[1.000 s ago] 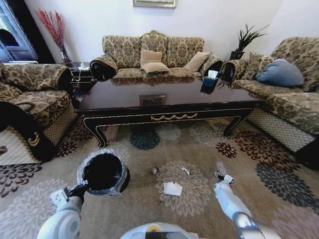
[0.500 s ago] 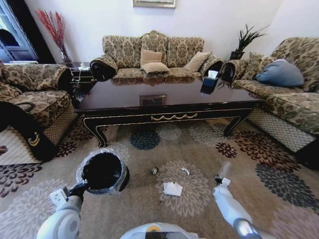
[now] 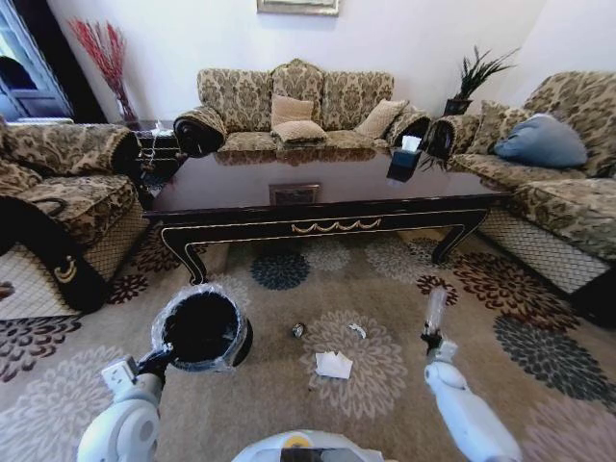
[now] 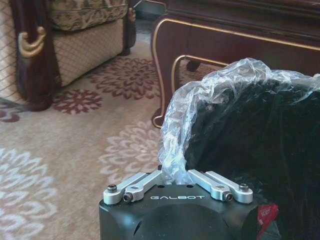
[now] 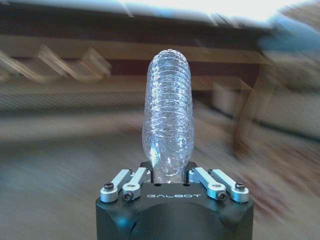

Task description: Move to the front of the table and pick up the trash from the floor, then place it into the trash bin.

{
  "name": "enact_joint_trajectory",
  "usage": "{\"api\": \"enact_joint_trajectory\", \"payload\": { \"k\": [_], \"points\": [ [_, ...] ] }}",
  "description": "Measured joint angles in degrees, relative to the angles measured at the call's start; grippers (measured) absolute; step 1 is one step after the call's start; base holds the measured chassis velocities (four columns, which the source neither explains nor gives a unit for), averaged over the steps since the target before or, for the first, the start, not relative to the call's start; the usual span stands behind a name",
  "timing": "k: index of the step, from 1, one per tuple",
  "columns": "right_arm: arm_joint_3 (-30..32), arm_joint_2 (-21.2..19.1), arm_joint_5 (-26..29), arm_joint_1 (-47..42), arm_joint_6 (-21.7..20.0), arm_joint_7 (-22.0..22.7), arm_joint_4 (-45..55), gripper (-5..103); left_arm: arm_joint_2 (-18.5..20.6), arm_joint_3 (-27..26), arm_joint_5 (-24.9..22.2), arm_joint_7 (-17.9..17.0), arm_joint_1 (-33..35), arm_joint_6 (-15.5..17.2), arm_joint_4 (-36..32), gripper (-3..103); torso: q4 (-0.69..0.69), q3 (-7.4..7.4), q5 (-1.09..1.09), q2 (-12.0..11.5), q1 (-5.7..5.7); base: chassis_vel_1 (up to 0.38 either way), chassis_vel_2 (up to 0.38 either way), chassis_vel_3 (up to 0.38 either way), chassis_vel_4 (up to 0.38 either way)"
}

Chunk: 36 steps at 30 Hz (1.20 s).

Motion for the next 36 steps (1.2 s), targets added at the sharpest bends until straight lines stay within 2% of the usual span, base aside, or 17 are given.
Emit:
{"api": "enact_joint_trajectory", "payload": {
  "k": [1,6,7,9,13,15,17,18,21,22,25,27,28,29,32,36],
  "points": [
    [0.00,0.00,0.00,0.00,0.00,0.00,0.00,28,0.00,0.00,0.00,0.00,0.00,0.00,0.00,2,0.00,0.00,0.00,0.00,0.00,0.000,0.000,0.000,0.000],
    [-4.08,-6.07,5.30,-6.62,2.87,-4.80,23.39,28,2.00,2.95,0.83,0.39,-2.16,0.59,0.29,2,-0.01,0.00,-0.01,0.00,0.00,0.000,0.000,0.000,0.000],
    [-4.08,-6.07,5.30,-6.62,2.87,-4.80,23.39,28,2.00,2.95,0.83,0.39,-2.16,0.59,0.29,2,-0.01,0.00,-0.01,0.00,0.00,0.000,0.000,0.000,0.000],
    [-6.71,-8.02,7.18,-6.69,4.00,-5.90,29.85,28,3.05,4.68,0.92,0.43,-3.48,1.16,-0.01,2,0.02,0.00,0.01,0.00,0.00,0.000,0.000,0.000,0.000],
    [-10.43,-10.84,10.42,-6.50,4.97,-8.34,37.19,28,4.53,7.52,0.92,0.45,-4.98,1.74,-0.48,2,0.00,0.00,0.00,0.00,0.00,0.000,0.000,0.000,0.000],
    [-12.71,-13.20,12.70,-6.45,4.92,-8.56,42.09,28,5.50,9.09,0.90,0.57,-5.46,1.88,-0.55,2,0.00,0.00,0.04,0.00,0.00,0.000,0.000,0.000,0.000],
    [-15.17,-17.41,16.57,-6.11,4.15,-8.48,48.12,28,7.35,10.68,0.57,1.03,-6.15,1.91,-0.55,2,-0.01,0.00,0.00,0.00,0.00,0.000,0.000,0.000,0.000],
    [-15.17,-17.41,16.57,-6.11,4.15,-8.48,48.12,28,7.35,10.68,0.57,1.03,-6.15,1.91,-0.55,2,-0.01,0.00,0.00,0.00,0.00,0.000,0.000,0.000,0.000],
    [-18.89,-23.93,19.36,-2.68,3.97,-10.07,52.09,28,10.70,12.94,-1.84,1.08,-7.92,2.22,-0.46,2,-0.01,0.00,0.00,0.00,0.00,0.000,0.000,0.000,0.000],
    [-18.89,-23.93,19.36,-2.68,3.97,-10.07,52.09,28,10.70,12.94,-1.84,1.08,-7.92,2.22,-0.46,2,-0.01,0.00,0.00,0.00,0.00,0.000,0.000,0.000,0.000],
    [-25.36,-28.25,19.07,5.25,5.58,-14.05,50.49,28,13.89,15.89,-4.61,1.80,-10.74,2.44,0.32,2,0.01,0.00,0.00,0.00,0.00,0.000,0.000,0.000,0.000],
    [-31.29,-28.97,18.83,10.99,6.35,-15.06,48.37,28,16.11,18.33,-6.72,2.80,-13.01,2.14,0.97,2,0.00,0.01,0.01,0.00,0.00,0.000,0.000,0.000,0.000],
    [-31.29,-28.97,18.83,10.99,6.35,-15.06,48.37,28,16.11,18.33,-6.72,2.80,-13.01,2.14,0.97,2,0.00,0.01,0.01,0.00,0.00,0.000,0.000,0.000,0.000],
    [-34.36,-28.82,18.82,13.91,6.59,-15.23,47.28,28,17.32,19.94,-8.32,3.28,-14.40,1.76,1.33,2,-0.01,0.01,0.01,0.00,0.00,0.000,0.000,0.000,0.000],
    [-41.96,-26.35,18.58,22.04,7.08,-15.43,43.30,28,19.85,24.31,-11.19,4.78,-17.95,0.32,2.32,2,-0.02,0.01,0.02,0.00,0.00,0.000,0.000,0.000,0.000],
    [-46.14,-23.43,17.80,26.67,7.75,-15.43,39.48,28,20.65,26.40,-11.62,5.90,-19.45,0.01,2.69,2,0.00,0.02,0.01,0.00,0.00,0.000,0.000,0.000,0.000]
  ]
}}
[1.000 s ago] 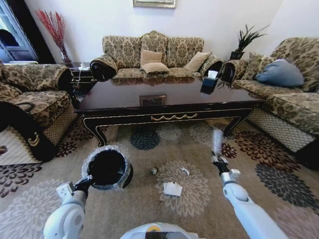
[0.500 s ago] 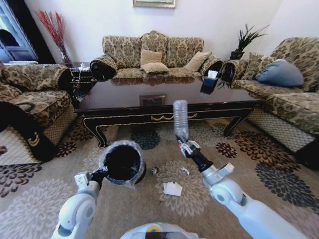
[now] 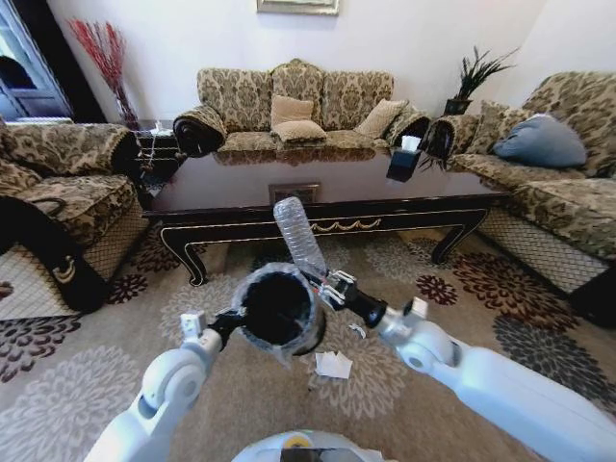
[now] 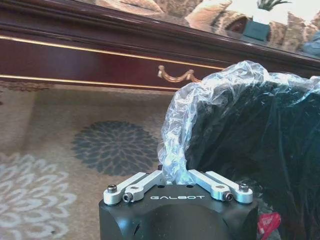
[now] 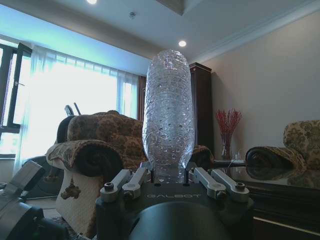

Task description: Move to the front of the table and pick up the trash from the floor, then place it into the trash bin.

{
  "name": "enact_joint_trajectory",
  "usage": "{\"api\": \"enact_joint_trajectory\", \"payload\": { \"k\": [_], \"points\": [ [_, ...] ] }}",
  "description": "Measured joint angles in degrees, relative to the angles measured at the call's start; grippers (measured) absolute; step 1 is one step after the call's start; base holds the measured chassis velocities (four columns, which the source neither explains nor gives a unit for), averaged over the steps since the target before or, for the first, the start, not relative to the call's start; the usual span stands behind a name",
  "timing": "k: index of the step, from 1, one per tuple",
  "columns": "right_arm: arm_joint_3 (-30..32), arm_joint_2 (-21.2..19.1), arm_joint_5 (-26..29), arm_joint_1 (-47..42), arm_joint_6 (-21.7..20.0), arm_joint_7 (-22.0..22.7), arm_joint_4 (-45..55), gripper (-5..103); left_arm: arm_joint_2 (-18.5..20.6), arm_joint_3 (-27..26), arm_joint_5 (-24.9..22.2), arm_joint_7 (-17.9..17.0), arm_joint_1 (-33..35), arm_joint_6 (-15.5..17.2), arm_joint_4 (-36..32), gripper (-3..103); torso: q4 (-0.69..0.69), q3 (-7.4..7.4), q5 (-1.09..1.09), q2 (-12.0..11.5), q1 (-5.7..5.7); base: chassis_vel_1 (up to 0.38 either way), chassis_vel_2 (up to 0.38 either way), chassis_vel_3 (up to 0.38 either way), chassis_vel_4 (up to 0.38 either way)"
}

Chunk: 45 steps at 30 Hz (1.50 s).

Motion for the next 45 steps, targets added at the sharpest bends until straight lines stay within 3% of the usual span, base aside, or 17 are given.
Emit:
{"api": "enact_joint_trajectory", "payload": {
  "k": [10,15,19,20,23,24,27,32,36,41,45],
  "points": [
    [-2.17,3.16,-3.04,1.23,1.04,-0.26,-3.95,25,-0.24,-0.01,-0.95,0.80,-0.96,-0.21,0.79,2,0.00,-0.01,-0.01,-0.01,0.00,0.000,0.000,0.000,0.000],
    [-2.13,2.54,-5.04,-0.14,1.08,-0.10,-3.76,37,-0.22,-0.76,-0.76,0.51,-1.27,-0.27,1.37,2,-0.01,-0.01,0.00,0.00,0.00,0.000,0.000,0.000,0.000],
    [-0.92,1.81,-5.55,-1.92,1.05,-0.10,-2.67,54,-0.09,-1.22,-0.46,0.40,-0.83,-0.16,1.44,2,0.01,-0.01,-0.01,0.00,0.00,0.000,0.000,0.000,0.000],
    [-0.11,1.41,-5.88,-3.19,1.01,-0.12,-2.20,59,-0.05,-1.45,-0.37,0.39,-0.71,-0.12,1.44,2,0.01,-0.01,0.00,0.00,0.00,0.000,0.000,0.000,0.000],
    [2.09,0.56,-6.87,-6.40,1.01,-0.64,-1.36,59,-0.03,-1.86,-0.32,0.36,-0.56,-0.07,1.38,2,0.00,-0.02,0.00,0.00,0.00,0.000,0.000,0.000,0.000],
    [3.45,0.13,-7.37,-8.30,1.00,-1.19,-0.96,70,-0.03,-1.98,-0.32,0.36,-0.53,-0.04,1.30,2,-0.01,-0.01,0.00,0.00,0.00,0.000,0.000,0.000,0.000],
    [7.54,-1.26,-9.05,-13.43,1.27,-3.23,0.16,86,-0.04,-2.17,-0.32,0.36,-0.41,-0.02,1.20,2,-0.01,-0.02,0.00,0.00,0.00,0.000,0.000,0.000,0.000],
    [13.80,-2.41,-10.40,-19.54,1.76,-4.09,1.55,98,-0.58,-2.69,0.44,0.48,0.42,-0.02,1.19,2,-0.01,-0.01,0.00,0.00,0.00,0.000,0.000,0.000,0.000],
    [20.07,-2.49,-8.73,-23.94,1.01,-4.03,2.15,100,-1.62,-5.61,0.49,0.50,1.73,0.22,0.72,2,-0.01,-0.02,0.00,0.00,0.00,0.000,0.000,0.000,0.000],
    [27.37,-1.33,-7.00,-28.39,-1.29,-1.42,1.08,100,-2.85,-11.44,-1.91,-3.46,4.16,1.88,0.38,2,0.00,-0.02,0.00,0.00,0.00,0.000,0.000,0.000,0.000],
    [32.68,0.58,-7.98,-31.87,-7.35,5.64,-0.80,100,-3.60,-18.72,-4.92,-7.35,6.11,3.12,0.72,2,0.01,-0.02,0.00,0.00,0.00,0.000,0.000,0.000,0.000]
  ]
}}
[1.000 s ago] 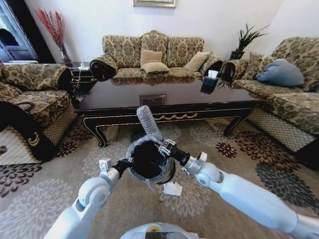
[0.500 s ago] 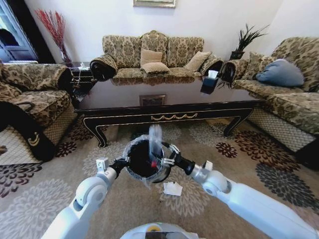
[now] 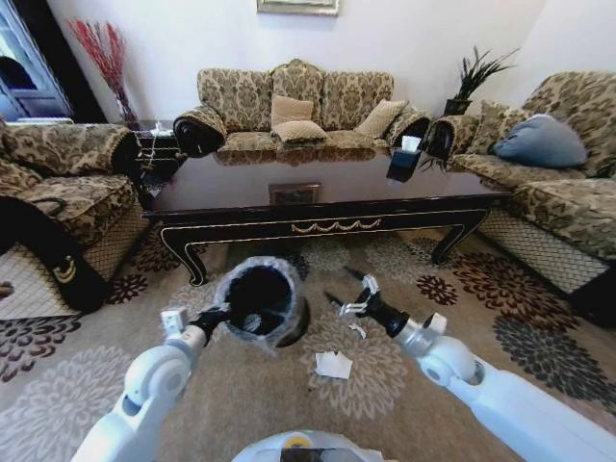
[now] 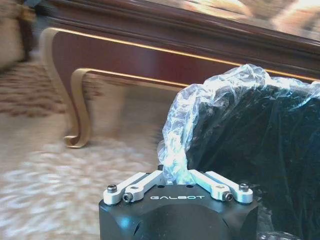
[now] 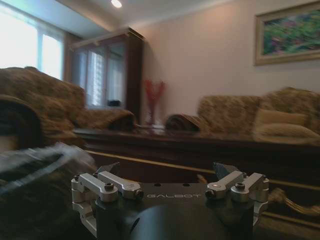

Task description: Move to the front of the table and pick up the trash from the floor, then place it into the trash bin.

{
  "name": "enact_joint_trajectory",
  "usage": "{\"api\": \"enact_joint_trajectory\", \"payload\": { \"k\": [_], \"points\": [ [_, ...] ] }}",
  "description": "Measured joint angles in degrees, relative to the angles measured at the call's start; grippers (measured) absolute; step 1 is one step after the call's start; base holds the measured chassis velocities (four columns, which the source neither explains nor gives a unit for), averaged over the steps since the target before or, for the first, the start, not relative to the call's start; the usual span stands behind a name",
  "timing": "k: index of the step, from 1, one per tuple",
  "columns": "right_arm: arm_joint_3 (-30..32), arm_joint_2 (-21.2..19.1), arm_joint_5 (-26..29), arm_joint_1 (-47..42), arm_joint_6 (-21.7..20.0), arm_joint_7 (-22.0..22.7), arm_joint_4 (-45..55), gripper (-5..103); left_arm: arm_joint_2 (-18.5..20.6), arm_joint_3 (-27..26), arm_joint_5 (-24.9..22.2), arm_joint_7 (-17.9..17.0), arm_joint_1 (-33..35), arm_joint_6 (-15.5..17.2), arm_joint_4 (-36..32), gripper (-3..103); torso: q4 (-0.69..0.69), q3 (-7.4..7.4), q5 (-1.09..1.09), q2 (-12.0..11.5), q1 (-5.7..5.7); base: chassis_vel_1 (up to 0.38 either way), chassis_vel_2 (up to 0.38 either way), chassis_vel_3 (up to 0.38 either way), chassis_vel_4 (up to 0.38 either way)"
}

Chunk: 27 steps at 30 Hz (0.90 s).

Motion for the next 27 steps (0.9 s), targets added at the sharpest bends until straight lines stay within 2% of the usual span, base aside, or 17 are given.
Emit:
{"api": "enact_joint_trajectory", "payload": {
  "k": [1,3,6,7,8,10,13,16,22,23,24,27],
  "points": [
    [0.00,0.00,0.00,0.00,0.00,0.00,0.00,100,0.00,0.00,0.00,0.00,0.00,0.00,0.00,2,0.00,0.00,0.00,0.00,0.00,0.000,0.000,0.000,0.000],
    [0.47,1.32,-0.75,-0.52,-3.68,5.60,-1.10,100,-0.61,-3.67,-2.42,-0.85,0.60,0.62,-0.13,2,-0.01,0.00,-0.01,0.00,0.00,0.000,0.000,0.000,0.000],
    [-1.45,3.73,1.16,0.50,-9.55,14.51,-2.60,100,-1.16,-8.01,-4.27,-1.14,1.88,1.01,-0.45,2,-0.02,0.00,0.01,0.00,0.00,0.000,0.000,0.000,0.000],
    [-1.45,3.73,1.16,0.50,-9.55,14.51,-2.60,100,-1.16,-8.01,-4.27,-1.14,1.88,1.01,-0.45,2,-0.02,0.00,0.01,0.00,0.00,0.000,0.000,0.000,0.000],
    [-2.72,5.00,1.88,1.46,-11.59,17.89,-3.35,100,-1.43,-9.25,-4.38,-1.14,2.42,1.02,-0.43,2,-0.02,0.00,0.00,0.00,0.00,0.000,0.000,0.000,0.000],
    [-4.84,7.40,3.13,3.30,-13.75,21.72,-5.00,100,-2.22,-11.40,-4.38,-1.21,3.46,0.97,0.09,2,-0.01,0.00,0.01,0.00,0.00,0.000,0.000,0.000,0.000],
    [-6.74,9.53,4.17,5.10,-15.09,23.46,-7.02,100,-3.43,-13.06,-4.28,-1.86,4.42,0.66,0.78,2,0.00,0.00,0.00,0.00,0.00,0.000,0.000,0.000,0.000],
    [-10.30,12.11,7.90,8.43,-18.11,25.09,-10.50,100,-5.44,-15.50,-4.22,-2.64,5.38,0.46,2.03,2,-0.01,0.01,-0.01,0.00,0.00,0.000,0.000,0.000,0.000],
    [-15.37,15.81,11.11,13.51,-19.80,27.89,-14.91,100,-6.42,-19.15,-4.01,-2.90,5.56,0.35,4.35,2,-0.01,0.01,-0.01,0.00,0.00,0.000,0.000,0.000,0.000],
    [-17.78,17.39,12.38,15.42,-21.64,31.66,-15.62,100,-6.36,-20.38,-3.52,-2.74,5.80,0.16,5.54,2,-0.01,0.01,-0.01,0.00,0.00,0.000,0.000,0.000,0.000],
    [-17.78,17.39,12.38,15.42,-21.64,31.66,-15.62,100,-6.36,-20.38,-3.52,-2.74,5.80,0.16,5.54,2,-0.01,0.01,-0.01,0.00,0.00,0.000,0.000,0.000,0.000],
    [-22.75,21.04,15.84,19.27,-26.33,41.04,-16.95,100,-6.27,-22.70,-1.79,-2.21,6.00,-0.65,7.89,2,0.00,0.01,-0.04,0.00,0.00,0.000,0.000,0.000,0.000]
  ]
}}
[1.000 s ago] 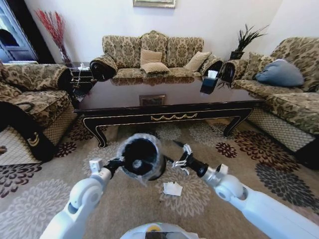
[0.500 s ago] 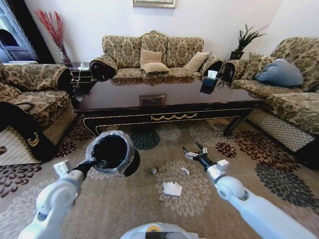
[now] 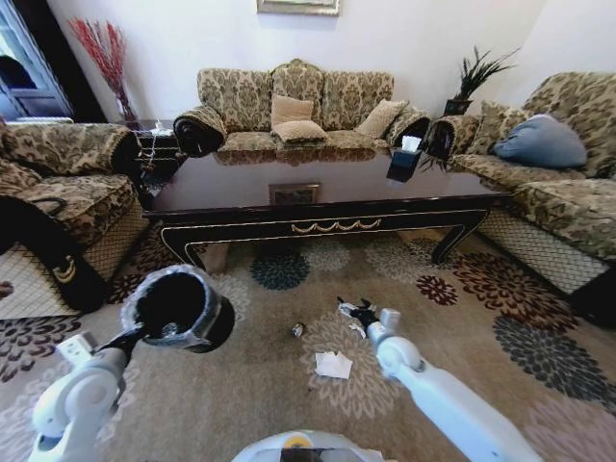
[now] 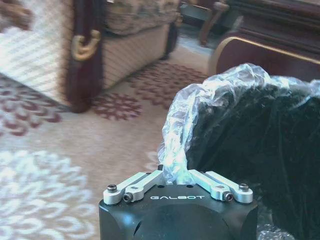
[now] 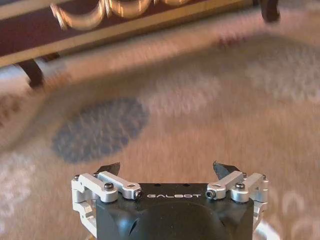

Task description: Move to the front of the table and pick up the trash from the floor, then place it into the trash bin.

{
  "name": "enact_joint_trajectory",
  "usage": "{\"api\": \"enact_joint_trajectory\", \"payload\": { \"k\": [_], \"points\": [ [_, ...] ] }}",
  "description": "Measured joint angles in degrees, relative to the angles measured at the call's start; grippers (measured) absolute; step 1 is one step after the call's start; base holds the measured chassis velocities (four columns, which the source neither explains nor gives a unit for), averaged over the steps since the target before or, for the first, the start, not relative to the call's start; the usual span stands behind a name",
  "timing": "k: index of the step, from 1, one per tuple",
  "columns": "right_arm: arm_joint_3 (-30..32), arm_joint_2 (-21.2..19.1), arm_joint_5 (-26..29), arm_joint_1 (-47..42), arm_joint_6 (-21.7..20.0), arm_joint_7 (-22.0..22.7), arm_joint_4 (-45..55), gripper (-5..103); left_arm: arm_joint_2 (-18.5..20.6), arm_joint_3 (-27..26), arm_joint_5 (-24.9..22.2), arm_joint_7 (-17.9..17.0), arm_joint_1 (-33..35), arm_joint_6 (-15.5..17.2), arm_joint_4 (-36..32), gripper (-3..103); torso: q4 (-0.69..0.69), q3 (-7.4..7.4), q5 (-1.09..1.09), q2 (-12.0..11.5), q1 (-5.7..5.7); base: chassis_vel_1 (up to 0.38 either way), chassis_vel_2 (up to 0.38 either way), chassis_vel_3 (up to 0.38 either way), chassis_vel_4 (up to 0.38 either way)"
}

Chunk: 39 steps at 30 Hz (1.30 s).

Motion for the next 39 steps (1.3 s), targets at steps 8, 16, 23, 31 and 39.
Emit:
{"api": "enact_joint_trajectory", "payload": {
  "k": [8,16,23,31,39],
  "points": [
    [-7.01,9.40,0.68,5.29,-2.29,8.07,-3.75,100,-0.92,-1.34,1.11,0.52,0.78,-0.28,0.47,2,-0.02,0.00,0.02,0.00,0.00,0.000,0.000,0.000,0.000],
    [-9.58,18.64,4.49,10.61,-4.15,14.55,-10.17,100,-2.89,-1.33,2.21,0.67,1.22,-0.39,-1.04,2,-0.01,-0.01,0.03,0.00,0.00,0.000,0.000,0.000,0.000],
    [-9.91,23.63,9.12,14.24,-7.89,20.73,-18.00,100,-3.26,-1.67,2.37,0.71,1.72,-0.42,-2.42,2,-0.02,-0.01,0.03,0.00,0.00,0.000,0.000,0.000,0.000],
    [-8.78,28.60,12.12,15.81,-8.59,25.19,-24.54,100,-3.23,-2.16,2.36,0.71,2.86,-0.64,-3.14,2,-0.01,-0.01,0.02,0.00,0.00,0.000,0.000,0.000,0.000],
    [-7.58,32.79,8.02,15.97,-5.38,23.54,-32.00,100,-3.11,-3.11,2.26,0.83,3.89,-1.13,-4.17,2,-0.01,-0.01,0.03,0.00,0.00,0.000,0.000,0.000,0.000]
  ]
}}
